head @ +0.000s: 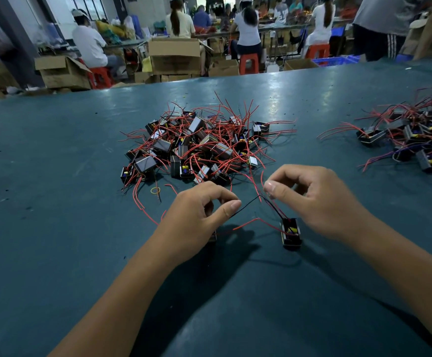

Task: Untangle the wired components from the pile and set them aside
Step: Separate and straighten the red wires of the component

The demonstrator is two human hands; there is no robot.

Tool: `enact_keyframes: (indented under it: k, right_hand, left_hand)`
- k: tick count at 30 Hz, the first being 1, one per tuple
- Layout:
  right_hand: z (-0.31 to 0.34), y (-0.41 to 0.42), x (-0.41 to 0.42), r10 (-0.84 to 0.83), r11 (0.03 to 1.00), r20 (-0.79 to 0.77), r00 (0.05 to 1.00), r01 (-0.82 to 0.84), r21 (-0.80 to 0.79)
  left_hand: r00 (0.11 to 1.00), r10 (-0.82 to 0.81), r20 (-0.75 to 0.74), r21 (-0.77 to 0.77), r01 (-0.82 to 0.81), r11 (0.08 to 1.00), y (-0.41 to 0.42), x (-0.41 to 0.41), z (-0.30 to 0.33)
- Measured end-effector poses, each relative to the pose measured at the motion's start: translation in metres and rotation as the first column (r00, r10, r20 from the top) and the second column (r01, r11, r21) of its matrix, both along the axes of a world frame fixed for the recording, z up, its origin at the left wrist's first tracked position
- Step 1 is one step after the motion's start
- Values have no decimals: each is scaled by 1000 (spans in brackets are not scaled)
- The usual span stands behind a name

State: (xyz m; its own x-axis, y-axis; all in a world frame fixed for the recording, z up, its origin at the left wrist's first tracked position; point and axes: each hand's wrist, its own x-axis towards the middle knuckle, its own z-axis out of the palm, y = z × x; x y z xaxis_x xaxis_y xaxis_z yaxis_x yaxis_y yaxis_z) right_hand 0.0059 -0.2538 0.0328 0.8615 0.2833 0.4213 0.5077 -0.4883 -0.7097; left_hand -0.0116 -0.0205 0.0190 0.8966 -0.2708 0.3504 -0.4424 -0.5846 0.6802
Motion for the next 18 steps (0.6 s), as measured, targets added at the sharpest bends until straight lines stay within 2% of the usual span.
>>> enact_keyframes:
  k: [3,7,18]
  right_hand:
    - [1,-1,-1,-1,997,-21,1000,-1,-76]
    - [-4,1,-2,-18,988,-44,999,11,-152]
    - [-1,0,1,-8,995,-24,1000,6,-103]
  left_hand:
    - [999,-33,5,17,33,999,-2,0,0]
    - [997,-49,60,116,42,992,-3,-1,0]
    - [998,-4,58,118,-3,993,5,2,2]
